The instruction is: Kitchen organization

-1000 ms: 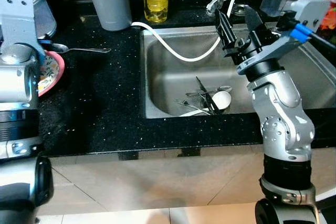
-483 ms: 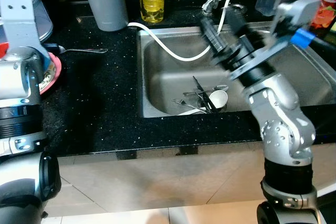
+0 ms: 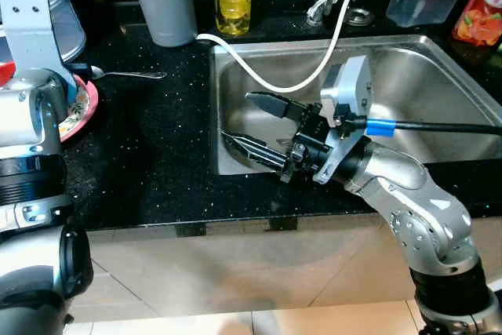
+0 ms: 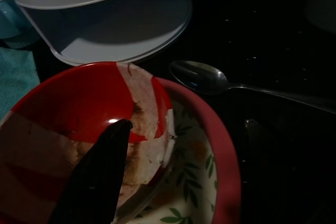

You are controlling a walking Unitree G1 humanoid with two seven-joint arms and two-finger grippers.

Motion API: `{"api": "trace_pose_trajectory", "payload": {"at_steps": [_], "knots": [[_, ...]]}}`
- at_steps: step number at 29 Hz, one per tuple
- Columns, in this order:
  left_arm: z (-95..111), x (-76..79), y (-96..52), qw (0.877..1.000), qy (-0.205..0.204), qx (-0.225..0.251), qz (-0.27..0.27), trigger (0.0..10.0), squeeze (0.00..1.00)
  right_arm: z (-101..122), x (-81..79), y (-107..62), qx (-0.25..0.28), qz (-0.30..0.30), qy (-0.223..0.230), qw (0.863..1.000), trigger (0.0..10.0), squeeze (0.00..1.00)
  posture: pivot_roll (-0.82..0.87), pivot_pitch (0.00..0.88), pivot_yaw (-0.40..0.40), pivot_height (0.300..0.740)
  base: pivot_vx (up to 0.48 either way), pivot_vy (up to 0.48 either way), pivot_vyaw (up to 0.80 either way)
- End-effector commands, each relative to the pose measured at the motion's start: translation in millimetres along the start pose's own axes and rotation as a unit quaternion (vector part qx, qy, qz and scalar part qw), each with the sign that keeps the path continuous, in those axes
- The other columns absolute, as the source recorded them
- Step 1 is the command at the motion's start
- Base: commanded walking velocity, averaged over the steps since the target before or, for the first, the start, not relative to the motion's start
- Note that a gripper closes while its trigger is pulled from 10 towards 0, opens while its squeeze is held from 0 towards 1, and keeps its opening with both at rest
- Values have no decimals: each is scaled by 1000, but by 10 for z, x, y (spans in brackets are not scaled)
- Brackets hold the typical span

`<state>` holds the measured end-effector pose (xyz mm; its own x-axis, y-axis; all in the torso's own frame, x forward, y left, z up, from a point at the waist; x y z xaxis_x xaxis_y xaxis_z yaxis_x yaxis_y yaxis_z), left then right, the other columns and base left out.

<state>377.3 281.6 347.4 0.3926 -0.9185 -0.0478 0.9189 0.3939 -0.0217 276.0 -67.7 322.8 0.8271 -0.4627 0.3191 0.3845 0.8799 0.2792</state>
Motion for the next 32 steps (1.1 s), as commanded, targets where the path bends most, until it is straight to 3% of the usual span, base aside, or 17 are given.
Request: {"api": "trace_pose_trajectory", "payload": {"at_steps": [1, 4, 9, 13, 16, 17, 18, 20, 28, 32], "knots": [[-11, -71, 6, 1000, -2, -4, 16, 10000, 0, 59, -38, 2, 7, 14, -4, 1000, 10000, 0, -56, 155, 72, 740, 0, 0, 0], [-48, -104, 18, 1000, -4, -14, 18, 10000, 0, 60, -32, 8, 9, 12, -6, 1000, 10000, 0, -56, 155, 72, 740, 0, 0, 0], [-201, -122, 70, 996, -61, -60, -3, 10000, 0, 64, -15, 7, 11, 6, -9, 1000, 10000, 0, -51, 153, 72, 740, 0, 0, 0], [-311, -61, 93, 994, -70, -83, -28, 10000, 0, 84, -4, 5, 15, 3, -10, 1000, 10000, 0, -51, 153, 72, 740, 0, 0, 0], [-393, -88, 108, 994, -57, -93, -16, 10000, 0, 86, -2, 2, 17, 1, -8, 1000, 10000, 0, -59, 153, 73, 740, 0, 0, 0], [-419, -103, 114, 995, -45, -92, -10, 8980, 0, 85, 1, 0, 18, -1, -8, 1000, 10000, 0, -58, 152, 73, 740, 0, 0, 0], [-435, -133, 121, 996, -27, -89, 2, 4471, 0, 85, 5, -2, 19, -4, -8, 1000, 10000, 0, -58, 152, 73, 740, 0, 0, 0], [-420, -174, 130, 997, 16, -69, 19, 0, 0, 87, 10, -4, 21, -8, -7, 1000, 10000, 0, -58, 152, 73, 740, 0, 0, 0], [-304, -147, 130, 999, 45, -23, 17, 0, 0, 87, 22, -8, 25, -16, -5, 1000, 10000, 0, -63, 145, 74, 740, 0, 0, 0], [-161, -118, 107, 997, 76, 22, 20, 0, 0, 85, 26, -11, 25, -20, -5, 999, 10000, 0, -64, 142, 73, 740, 0, 0, 0]]}}
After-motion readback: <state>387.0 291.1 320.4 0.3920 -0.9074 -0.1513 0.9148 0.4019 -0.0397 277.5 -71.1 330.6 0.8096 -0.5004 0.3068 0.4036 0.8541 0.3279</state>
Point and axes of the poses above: a point about 5 cm out from each wrist's last joint towards the gripper, its own y axis pointing out of the wrist towards the gripper, its own z axis along the axis of the wrist's last joint, x = y × z, the point moved 3 cm from there along y, pointing out of the wrist towards the gripper, and after that the axes turned 2 degrees about y, right-handed, at the moved point
